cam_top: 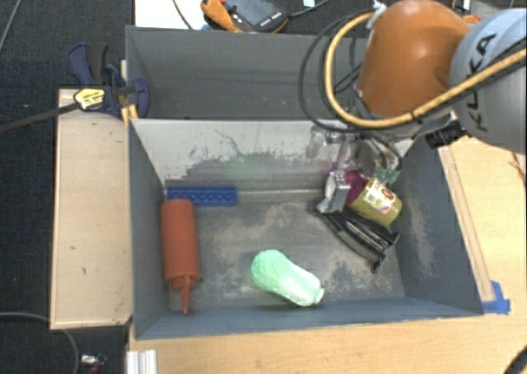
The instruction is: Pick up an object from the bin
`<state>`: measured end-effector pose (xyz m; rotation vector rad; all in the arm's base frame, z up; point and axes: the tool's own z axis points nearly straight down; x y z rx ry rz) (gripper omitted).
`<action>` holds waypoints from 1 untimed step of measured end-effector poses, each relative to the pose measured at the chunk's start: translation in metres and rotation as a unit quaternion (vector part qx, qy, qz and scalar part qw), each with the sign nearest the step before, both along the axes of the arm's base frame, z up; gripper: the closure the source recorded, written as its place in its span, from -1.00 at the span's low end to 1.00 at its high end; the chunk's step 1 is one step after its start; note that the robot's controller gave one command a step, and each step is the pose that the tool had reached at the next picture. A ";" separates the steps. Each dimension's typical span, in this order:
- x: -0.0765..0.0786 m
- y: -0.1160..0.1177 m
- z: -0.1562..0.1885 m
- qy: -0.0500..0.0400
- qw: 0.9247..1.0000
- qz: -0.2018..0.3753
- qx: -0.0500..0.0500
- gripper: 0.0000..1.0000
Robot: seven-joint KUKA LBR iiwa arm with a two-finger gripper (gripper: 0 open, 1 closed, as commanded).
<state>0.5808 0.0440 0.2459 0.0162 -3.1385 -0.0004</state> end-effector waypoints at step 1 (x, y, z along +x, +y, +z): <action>0.001 0.000 0.004 -0.004 1.000 -0.001 0.000 -1.00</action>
Offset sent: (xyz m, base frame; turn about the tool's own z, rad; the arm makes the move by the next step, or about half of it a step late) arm 0.0061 0.1082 -0.1759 -0.1857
